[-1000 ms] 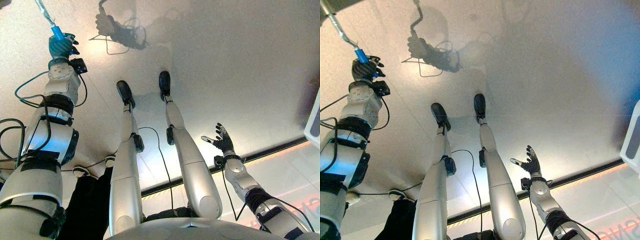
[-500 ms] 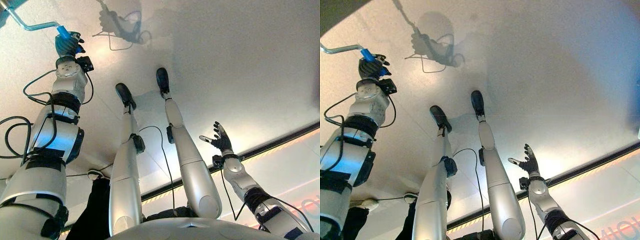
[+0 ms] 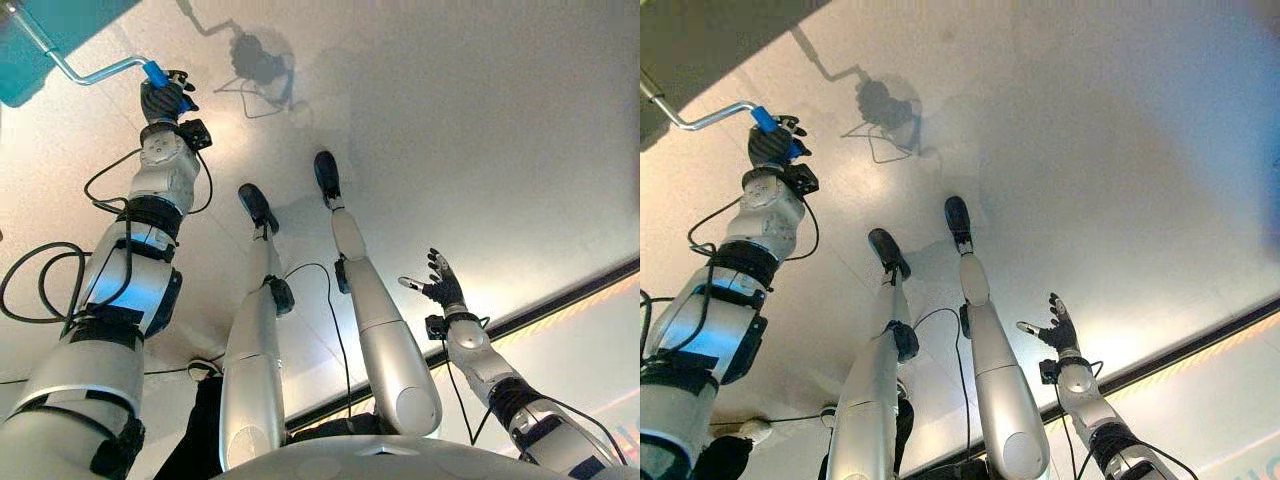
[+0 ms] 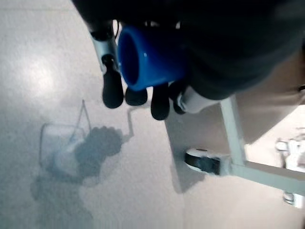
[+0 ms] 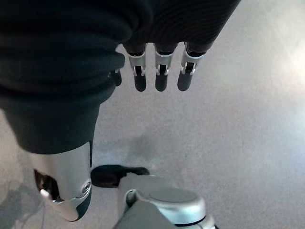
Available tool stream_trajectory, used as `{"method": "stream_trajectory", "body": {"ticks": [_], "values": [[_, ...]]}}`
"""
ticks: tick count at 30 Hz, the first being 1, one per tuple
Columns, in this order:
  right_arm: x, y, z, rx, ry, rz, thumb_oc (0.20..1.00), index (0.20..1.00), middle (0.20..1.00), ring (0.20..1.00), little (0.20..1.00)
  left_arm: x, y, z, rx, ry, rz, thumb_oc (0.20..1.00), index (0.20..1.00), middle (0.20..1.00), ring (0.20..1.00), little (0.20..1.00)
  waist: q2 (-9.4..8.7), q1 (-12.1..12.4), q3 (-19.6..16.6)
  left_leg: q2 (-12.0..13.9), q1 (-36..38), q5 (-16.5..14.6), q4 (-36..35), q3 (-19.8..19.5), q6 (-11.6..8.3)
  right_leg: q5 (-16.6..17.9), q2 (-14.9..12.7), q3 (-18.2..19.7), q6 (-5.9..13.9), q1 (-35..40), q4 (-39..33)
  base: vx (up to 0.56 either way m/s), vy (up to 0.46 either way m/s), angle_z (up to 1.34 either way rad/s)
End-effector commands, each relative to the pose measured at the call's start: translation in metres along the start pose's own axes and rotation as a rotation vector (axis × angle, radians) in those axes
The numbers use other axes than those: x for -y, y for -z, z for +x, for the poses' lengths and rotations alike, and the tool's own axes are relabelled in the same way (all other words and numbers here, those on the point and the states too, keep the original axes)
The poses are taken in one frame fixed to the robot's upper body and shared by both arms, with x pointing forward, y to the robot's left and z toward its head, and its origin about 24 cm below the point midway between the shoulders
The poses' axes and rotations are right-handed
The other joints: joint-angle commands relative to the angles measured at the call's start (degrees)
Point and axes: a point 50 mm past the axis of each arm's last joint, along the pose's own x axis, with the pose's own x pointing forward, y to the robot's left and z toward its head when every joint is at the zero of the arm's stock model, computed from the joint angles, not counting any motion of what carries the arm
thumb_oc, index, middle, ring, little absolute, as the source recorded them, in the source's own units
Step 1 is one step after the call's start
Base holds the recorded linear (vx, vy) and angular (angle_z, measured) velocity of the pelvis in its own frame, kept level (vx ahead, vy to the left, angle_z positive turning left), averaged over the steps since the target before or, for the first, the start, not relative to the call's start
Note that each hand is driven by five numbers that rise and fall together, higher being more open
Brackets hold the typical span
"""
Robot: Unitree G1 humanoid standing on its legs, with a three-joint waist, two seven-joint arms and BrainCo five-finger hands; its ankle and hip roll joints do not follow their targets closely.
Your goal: Raise the hospital bed
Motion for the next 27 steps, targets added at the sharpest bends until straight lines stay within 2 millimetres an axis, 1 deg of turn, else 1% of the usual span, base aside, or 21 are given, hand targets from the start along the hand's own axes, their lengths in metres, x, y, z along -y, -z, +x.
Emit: {"method": "stream_trajectory", "body": {"ticks": [1,4,6,7,10,11,12,16,17,20,22,23,27], "values": [[0.024,0.036,-0.02,-0.12,0.046,-0.064,1.0,1.0,1.0,1.0,1.0,0.07,-0.04,-0.012,0.21,0.273,-0.054,0.2,0.2,0.2,0.2,0.2,4.92,-0.8,-0.4,0.7,4.8,-3.1,0.0,-1.8,-3.52,-1.5,-0.1,-2.1,7.92,2.9,2.0,0.01,-0.071,0.02],[0.024,0.038,-0.02,-0.133,0.05,-0.061,1.0,1.0,1.0,1.0,1.0,0.071,-0.039,-0.016,0.218,0.292,-0.059,0.2,0.2,0.2,0.2,0.2,5.31,-0.2,-0.4,0.4,5.5,-3.0,0.0,-2.4,-3.49,-1.7,-0.1,-2.6,7.72,3.7,2.2,0.0,-0.035,0.04],[0.024,0.044,-0.021,-0.169,0.058,-0.063,1.0,1.0,1.0,1.0,1.0,0.069,-0.033,-0.021,0.217,0.315,-0.077,0.2,0.2,0.2,0.2,0.2,5.83,0.7,-0.4,0.0,6.6,-2.9,0.0,-3.3,-3.43,-1.8,-0.4,-3.4,7.56,5.2,2.3,-0.01,-0.04,0.09],[0.024,0.044,-0.021,-0.169,0.058,-0.063,1.0,1.0,1.0,1.0,1.0,0.069,-0.033,-0.021,0.217,0.314,-0.077,0.2,0.2,0.2,0.2,0.2,5.83,0.7,-0.4,0.0,6.7,-2.9,0.0,-3.3,-3.43,-1.8,-0.4,-3.4,7.56,5.2,2.3,0.01,-0.012,0.16],[0.027,0.049,-0.019,-0.211,0.087,-0.061,1.0,1.0,1.0,1.0,1.0,0.062,-0.026,-0.028,0.214,0.337,-0.099,0.2,0.2,0.2,0.2,0.2,6.26,2.0,-0.4,-0.5,8.7,-2.9,0.0,-4.5,-3.37,-2.1,-1.0,-4.7,7.5,7.6,2.4,0.01,-0.002,0.12],[0.027,0.049,-0.019,-0.211,0.087,-0.061,1.0,1.0,1.0,1.0,1.0,0.062,-0.026,-0.028,0.213,0.336,-0.099,0.2,0.2,0.2,0.2,0.2,6.26,1.9,-0.4,-0.5,8.7,-2.9,0.0,-4.5,-3.37,-2.1,-1.0,-4.8,7.5,7.7,2.4,0.02,0.018,0.13],[0.029,0.051,-0.019,-0.23,0.092,-0.067,1.0,1.0,1.0,1.0,1.0,0.057,-0.023,-0.03,0.213,0.337,-0.106,0.2,0.2,0.2,0.2,0.2,6.3,2.5,-0.4,-0.8,9.7,-3.1,0.0,-5.1,-3.31,-2.4,-1.2,-5.2,7.39,8.7,2.6,0.01,0.019,0.14],[0.032,0.056,-0.02,-0.259,0.107,-0.067,1.0,1.0,1.0,1.0,1.0,0.049,-0.023,-0.033,0.222,0.333,-0.12,0.2,0.2,0.2,0.2,0.2,6.42,3.3,-0.4,-1.2,10.6,-3.0,0.0,-5.9,-3.24,-2.7,-1.8,-6.1,7.3,10.2,2.7,0.0,0.034,0.2],[0.034,0.06,-0.022,-0.281,0.116,-0.069,1.0,1.0,1.0,1.0,1.0,0.04,-0.02,-0.034,0.221,0.324,-0.115,0.2,0.2,0.2,0.2,0.2,6.24,3.9,-0.4,-1.5,11.2,-3.0,0.0,-6.4,-3.1,-2.8,-2.1,-6.6,7.28,11.1,2.7,0.01,0.034,0.18],[0.036,0.064,-0.024,-0.304,0.124,-0.062,1.0,1.0,1.0,1.0,1.0,0.027,-0.017,-0.035,0.221,0.304,-0.116,0.2,0.2,0.2,0.2,0.2,5.72,4.7,-0.4,-1.6,12.0,-3.0,0.0,-7.2,-3.01,-3.2,-2.6,-7.5,7.29,12.4,2.7,0.01,0.025,0.16],[0.036,0.065,-0.024,-0.308,0.125,-0.06,1.0,1.0,1.0,1.0,1.0,0.023,-0.017,-0.035,0.222,0.298,-0.114,0.2,0.2,0.2,0.2,0.2,5.54,4.9,-0.4,-1.7,12.2,-3.0,0.0,-7.5,-2.95,-3.3,-2.7,-7.8,7.26,12.8,2.7,0.02,0.015,0.19],[0.037,0.066,-0.024,-0.318,0.129,-0.061,1.0,1.0,1.0,1.0,1.0,0.014,-0.016,-0.035,0.224,0.278,-0.118,0.2,0.2,0.2,0.2,0.2,5.2,5.5,-0.4,-1.8,12.5,-3.1,0.0,-7.9,-2.91,-3.6,-2.9,-8.2,7.21,13.4,2.8,0.03,0.028,0.2],[0.039,0.066,-0.024,-0.322,0.134,-0.054,1.0,1.0,1.0,1.0,1.0,-0.001,-0.016,-0.037,0.23,0.257,-0.118,0.2,0.2,0.2,0.2,0.2,4.4,6.6,-0.4,-2.0,12.2,-2.6,0.0,-8.9,-2.92,-3.8,-3.4,-9.7,7.1,14.0,2.8,0.02,0.024,0.14]]}}
